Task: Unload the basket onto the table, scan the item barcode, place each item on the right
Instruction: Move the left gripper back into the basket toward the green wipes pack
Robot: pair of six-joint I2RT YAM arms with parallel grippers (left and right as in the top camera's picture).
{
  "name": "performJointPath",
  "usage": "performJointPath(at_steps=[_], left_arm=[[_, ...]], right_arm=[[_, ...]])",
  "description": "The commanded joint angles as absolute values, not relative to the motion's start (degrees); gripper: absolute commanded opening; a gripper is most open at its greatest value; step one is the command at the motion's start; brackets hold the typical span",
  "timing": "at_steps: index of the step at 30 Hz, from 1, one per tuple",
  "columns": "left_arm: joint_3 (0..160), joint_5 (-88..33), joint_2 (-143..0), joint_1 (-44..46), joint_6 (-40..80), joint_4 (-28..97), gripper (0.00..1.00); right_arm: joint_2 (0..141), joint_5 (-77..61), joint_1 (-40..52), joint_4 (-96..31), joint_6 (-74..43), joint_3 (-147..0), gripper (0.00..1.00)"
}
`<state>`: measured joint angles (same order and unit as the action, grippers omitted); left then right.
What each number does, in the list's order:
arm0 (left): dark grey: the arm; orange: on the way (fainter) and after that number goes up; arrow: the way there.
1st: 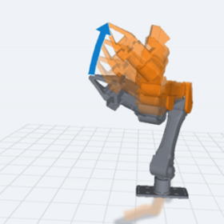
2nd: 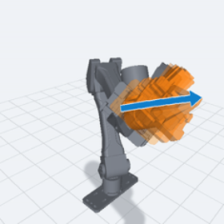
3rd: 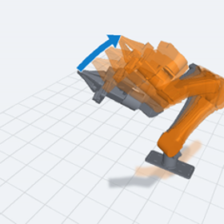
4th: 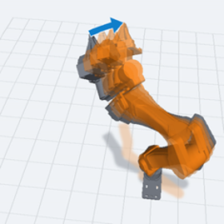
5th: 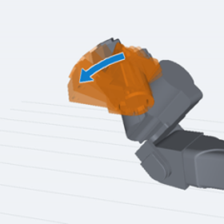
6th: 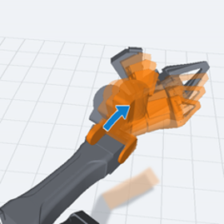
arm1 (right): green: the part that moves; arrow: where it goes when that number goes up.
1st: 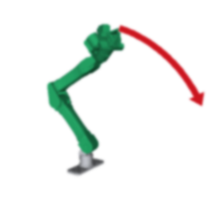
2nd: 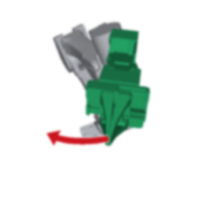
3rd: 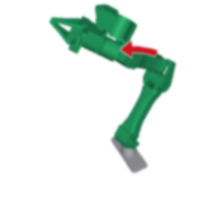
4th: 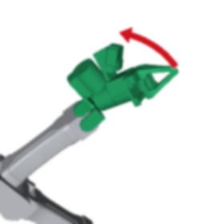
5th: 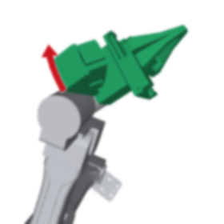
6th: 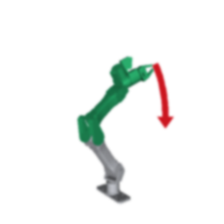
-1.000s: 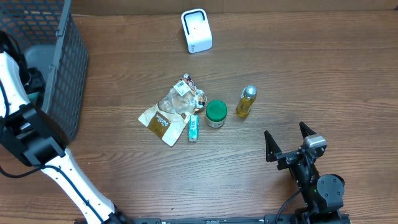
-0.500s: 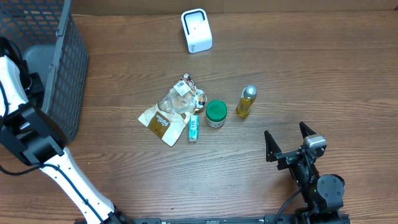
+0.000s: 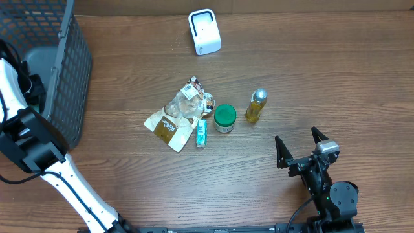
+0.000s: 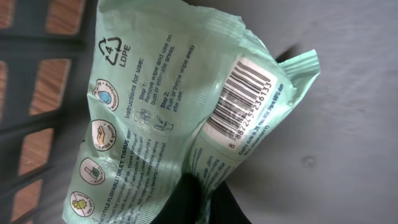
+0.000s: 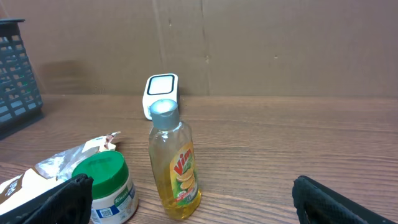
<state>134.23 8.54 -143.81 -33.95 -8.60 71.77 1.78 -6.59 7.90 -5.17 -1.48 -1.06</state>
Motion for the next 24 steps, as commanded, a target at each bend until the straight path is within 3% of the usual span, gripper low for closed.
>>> performJointPath(at_steps=[1, 9, 20, 22, 24], left_arm=[[136.97, -1.89, -144.38, -33.76, -6.94, 73.32, 0.04], [148.03, -4.32, -140.09, -33.76, 2.04, 78.13, 0.04], [146.89, -3.88, -136.64, -33.74, 3.46, 78.26, 0.05], [145.1, -3.88, -137.16, -33.71, 3.46, 78.15, 0.13], [142.87, -3.9, -137.56, -33.69, 3.46, 77.67, 0.4]], right_arm=[[1.58, -6.11, 7.9, -4.84, -1.63, -0.8, 1.0], [1.58, -6.11, 7.9, -4.84, -1.65, -0.8, 1.0], [1.58, -6.09, 7.9, -4.84, -1.65, -0.8, 1.0], [1.58, -6.09, 7.9, -4.84, -1.63, -0.8, 1.0], [1.58, -6.11, 7.9, -4.84, -1.65, -0.8, 1.0]])
